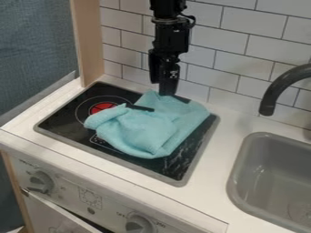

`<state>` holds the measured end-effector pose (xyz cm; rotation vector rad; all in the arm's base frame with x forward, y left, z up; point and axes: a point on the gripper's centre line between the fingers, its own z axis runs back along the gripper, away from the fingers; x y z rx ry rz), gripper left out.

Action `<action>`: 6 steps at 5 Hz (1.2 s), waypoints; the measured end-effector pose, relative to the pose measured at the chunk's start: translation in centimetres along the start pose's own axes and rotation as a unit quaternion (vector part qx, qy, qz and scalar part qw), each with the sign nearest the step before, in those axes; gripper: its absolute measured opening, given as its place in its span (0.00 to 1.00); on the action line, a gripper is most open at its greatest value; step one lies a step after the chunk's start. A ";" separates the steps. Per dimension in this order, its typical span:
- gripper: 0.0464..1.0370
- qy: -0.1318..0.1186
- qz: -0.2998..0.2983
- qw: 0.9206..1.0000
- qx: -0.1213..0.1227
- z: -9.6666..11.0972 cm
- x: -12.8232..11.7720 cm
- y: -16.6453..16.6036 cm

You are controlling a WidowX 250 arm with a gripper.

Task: Move the cloth to the center of the burner

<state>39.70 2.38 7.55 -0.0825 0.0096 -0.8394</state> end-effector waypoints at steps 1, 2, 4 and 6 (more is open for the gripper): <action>0.96 -0.001 0.026 1.000 -0.003 -0.9 0.3 2.2; 0.96 -0.002 0.038 0.999 0.001 -1.9 0.9 4.1; 0.96 -0.009 0.088 0.995 0.051 -3.3 -0.2 7.3; 0.92 -0.002 0.100 0.994 0.053 -5.8 -0.4 7.8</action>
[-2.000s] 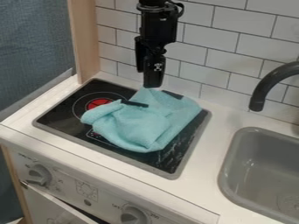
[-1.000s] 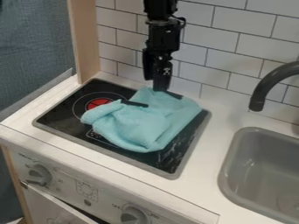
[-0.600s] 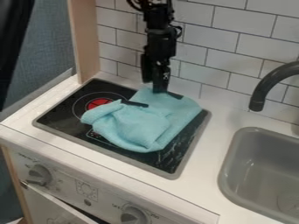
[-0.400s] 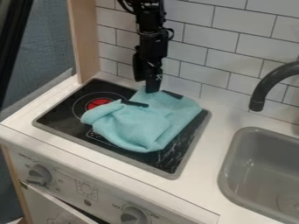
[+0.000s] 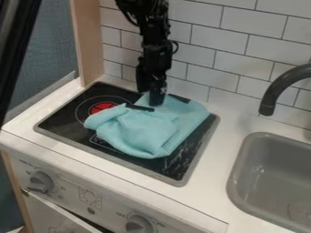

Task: Move the cloth to the center of the burner

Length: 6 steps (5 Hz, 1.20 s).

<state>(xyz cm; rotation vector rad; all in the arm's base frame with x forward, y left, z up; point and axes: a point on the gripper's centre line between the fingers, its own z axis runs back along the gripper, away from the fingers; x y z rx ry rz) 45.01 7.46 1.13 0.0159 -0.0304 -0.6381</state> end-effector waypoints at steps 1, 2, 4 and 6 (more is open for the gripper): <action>0.74 -0.005 0.002 1.000 0.002 -0.1 0.2 0.1; 0.48 -0.008 0.005 1.000 -0.001 -0.4 0.0 -0.2; 0.09 -0.021 0.010 1.000 -0.016 -0.1 -0.1 -1.2; 0.01 -0.048 0.020 0.998 -0.021 2.6 -1.7 -1.1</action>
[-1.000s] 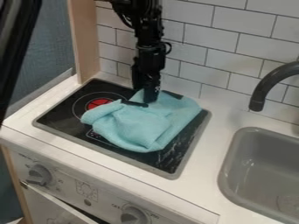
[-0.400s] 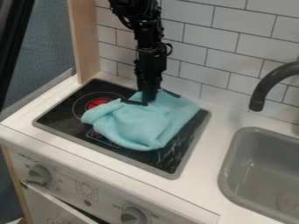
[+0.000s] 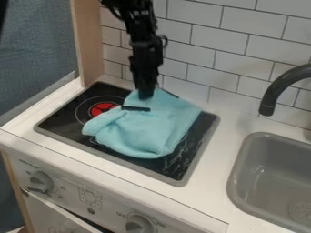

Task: Move the cloth to the center of the burner

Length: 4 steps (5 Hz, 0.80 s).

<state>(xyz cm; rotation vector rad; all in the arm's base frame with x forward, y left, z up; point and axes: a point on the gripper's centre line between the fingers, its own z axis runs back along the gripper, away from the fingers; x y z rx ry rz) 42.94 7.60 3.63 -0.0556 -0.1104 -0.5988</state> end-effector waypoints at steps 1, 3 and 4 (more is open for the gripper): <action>0.01 -0.023 -0.017 1.000 0.006 2.4 0.0 -0.9; 0.01 -0.053 -0.110 0.991 0.052 6.4 -2.4 -3.9; 0.01 -0.042 -0.171 0.982 0.069 6.2 -4.9 -5.9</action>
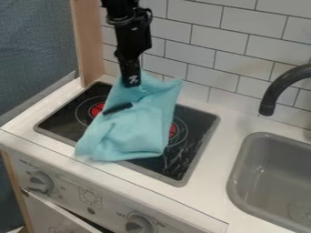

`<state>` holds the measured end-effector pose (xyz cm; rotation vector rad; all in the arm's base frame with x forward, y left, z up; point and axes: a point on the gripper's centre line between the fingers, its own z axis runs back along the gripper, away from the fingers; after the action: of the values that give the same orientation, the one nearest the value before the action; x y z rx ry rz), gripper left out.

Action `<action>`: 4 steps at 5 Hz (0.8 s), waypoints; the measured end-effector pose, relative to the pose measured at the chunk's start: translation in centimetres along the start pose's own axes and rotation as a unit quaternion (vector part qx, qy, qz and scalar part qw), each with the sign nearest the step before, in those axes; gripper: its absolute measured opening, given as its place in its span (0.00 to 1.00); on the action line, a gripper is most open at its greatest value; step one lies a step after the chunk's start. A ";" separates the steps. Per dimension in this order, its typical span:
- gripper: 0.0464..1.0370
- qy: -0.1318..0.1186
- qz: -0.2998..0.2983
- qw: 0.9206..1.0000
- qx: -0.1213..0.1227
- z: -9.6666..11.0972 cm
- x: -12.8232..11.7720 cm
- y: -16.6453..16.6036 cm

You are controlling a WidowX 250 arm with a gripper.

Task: Move the cloth to the center of the burner

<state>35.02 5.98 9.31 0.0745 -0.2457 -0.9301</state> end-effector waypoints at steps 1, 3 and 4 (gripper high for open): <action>0.01 0.017 -0.039 0.999 -0.006 -1.1 -1.4 -2.7; 0.01 0.054 -0.140 0.988 -0.020 -4.7 -3.1 -7.6; 0.01 0.070 -0.168 0.983 -0.028 -6.3 -3.3 -8.5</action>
<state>28.00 3.27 1.18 0.1323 -0.0756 -1.2622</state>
